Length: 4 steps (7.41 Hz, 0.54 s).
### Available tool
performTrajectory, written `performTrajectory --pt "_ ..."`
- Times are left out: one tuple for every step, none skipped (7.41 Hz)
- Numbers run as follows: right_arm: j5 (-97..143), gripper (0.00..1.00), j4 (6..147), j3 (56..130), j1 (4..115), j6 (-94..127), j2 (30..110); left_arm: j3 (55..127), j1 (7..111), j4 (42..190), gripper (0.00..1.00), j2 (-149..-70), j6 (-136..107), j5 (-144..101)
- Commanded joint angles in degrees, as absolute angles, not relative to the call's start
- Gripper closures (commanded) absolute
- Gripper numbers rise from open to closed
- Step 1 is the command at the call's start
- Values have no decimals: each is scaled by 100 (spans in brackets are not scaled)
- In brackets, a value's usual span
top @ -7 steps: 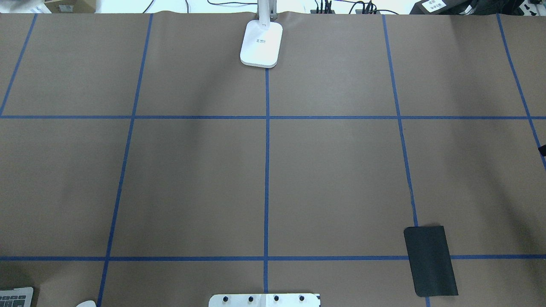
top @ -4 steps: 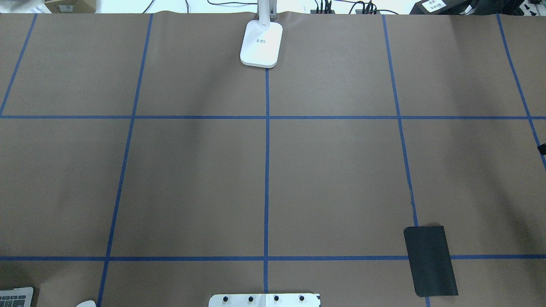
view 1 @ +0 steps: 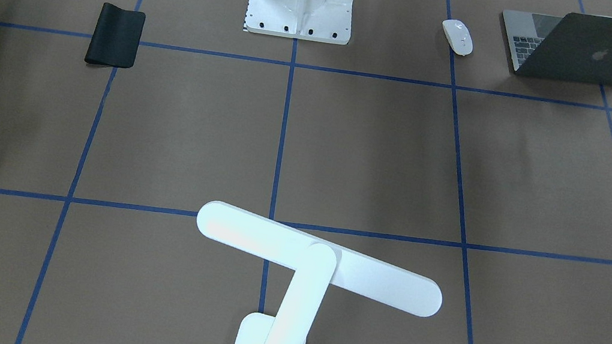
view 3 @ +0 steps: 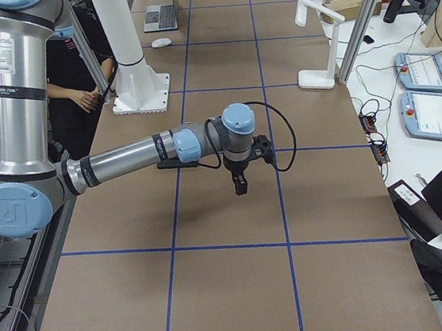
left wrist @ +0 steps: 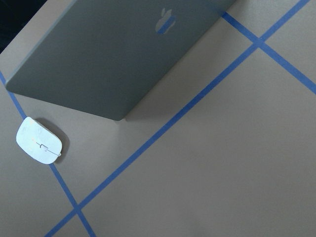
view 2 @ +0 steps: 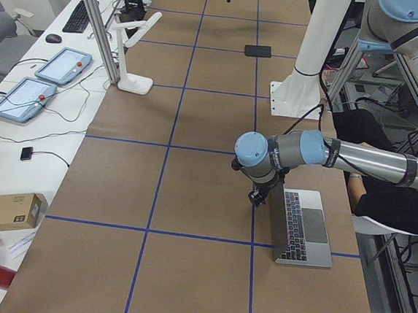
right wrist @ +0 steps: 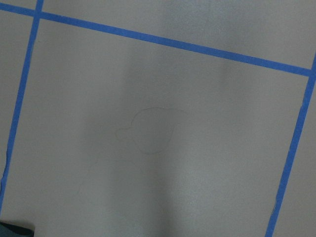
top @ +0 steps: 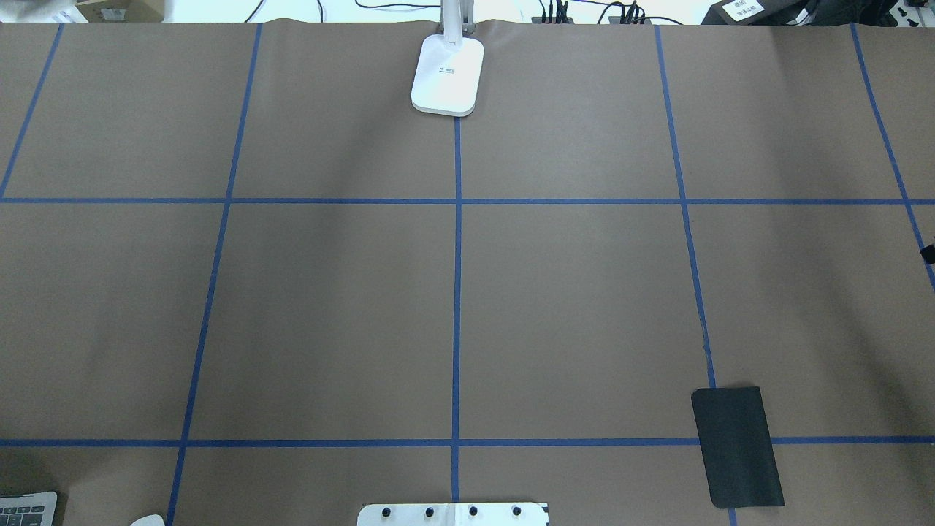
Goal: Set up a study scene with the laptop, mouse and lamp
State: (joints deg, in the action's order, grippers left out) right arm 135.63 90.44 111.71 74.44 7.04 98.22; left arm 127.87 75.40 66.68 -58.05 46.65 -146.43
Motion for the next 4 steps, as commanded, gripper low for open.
performTrajectory --pt "13518 0 9044 11171 7436 703 9809 12674 7506 6662 0 -5827 4685 -14643" --pt "13518 0 9044 11171 7436 703 9791 12552 7497 6680 0 -5871 4728 -14634" --pt "13491 0 9044 11162 7436 703 9774 12464 7497 6688 0 -5871 4807 -14625" --pt "13491 0 9044 11162 7436 703 9765 12437 7506 6680 0 -5871 4808 -14625"
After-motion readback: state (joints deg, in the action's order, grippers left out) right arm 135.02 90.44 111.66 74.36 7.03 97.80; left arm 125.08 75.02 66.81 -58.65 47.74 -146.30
